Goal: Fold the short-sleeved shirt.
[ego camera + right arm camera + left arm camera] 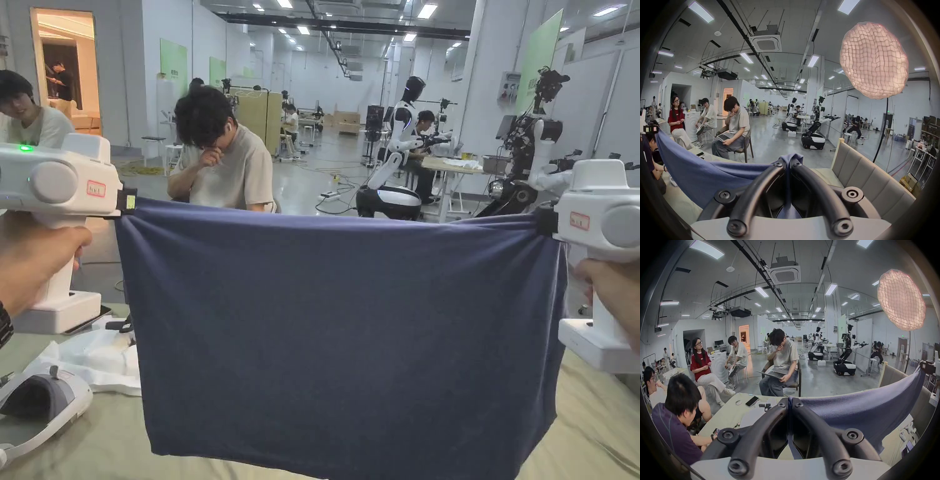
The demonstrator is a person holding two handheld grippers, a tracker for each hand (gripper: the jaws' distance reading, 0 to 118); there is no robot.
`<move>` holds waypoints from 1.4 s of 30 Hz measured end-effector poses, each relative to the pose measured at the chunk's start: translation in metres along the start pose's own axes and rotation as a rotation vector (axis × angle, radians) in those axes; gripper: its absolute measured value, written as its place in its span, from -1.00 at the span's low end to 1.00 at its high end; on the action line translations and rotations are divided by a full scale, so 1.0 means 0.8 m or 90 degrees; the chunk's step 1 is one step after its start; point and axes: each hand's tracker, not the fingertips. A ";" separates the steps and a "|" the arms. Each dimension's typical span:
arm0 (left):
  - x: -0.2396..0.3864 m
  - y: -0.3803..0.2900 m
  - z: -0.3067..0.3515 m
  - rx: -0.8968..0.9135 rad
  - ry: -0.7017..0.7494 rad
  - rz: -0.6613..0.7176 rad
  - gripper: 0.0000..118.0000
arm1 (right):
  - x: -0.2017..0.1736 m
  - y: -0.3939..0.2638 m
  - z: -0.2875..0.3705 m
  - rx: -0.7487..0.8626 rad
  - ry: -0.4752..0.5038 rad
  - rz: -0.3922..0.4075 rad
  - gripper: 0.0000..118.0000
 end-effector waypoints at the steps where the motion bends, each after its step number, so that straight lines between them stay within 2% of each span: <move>1: 0.002 0.011 -0.005 0.006 0.001 0.002 -1.00 | 0.000 0.010 -0.008 0.001 -0.003 0.005 -0.99; 10: 0.019 0.103 -0.046 0.055 0.023 -0.016 -1.00 | 0.007 0.085 -0.058 0.034 -0.027 0.004 -0.99; 14: 0.020 0.110 -0.056 0.062 0.034 -0.008 -1.00 | 0.005 0.084 -0.067 0.046 -0.023 -0.003 -0.99; 17: 0.022 0.098 -0.064 0.056 0.037 -0.018 -1.00 | 0.001 0.064 -0.075 0.036 -0.023 0.019 -0.99; 30: 0.020 -0.060 -0.067 -0.011 0.013 -0.039 -1.00 | -0.007 -0.097 -0.039 -0.052 -0.009 0.053 -0.99; 36: 0.016 -0.152 -0.021 -0.029 -0.007 -0.031 -1.00 | -0.012 -0.166 0.016 -0.080 -0.004 0.061 -0.99; 42: 0.005 -0.242 0.057 -0.042 -0.022 -0.002 -1.00 | -0.009 -0.249 0.087 -0.110 0.005 0.079 -0.99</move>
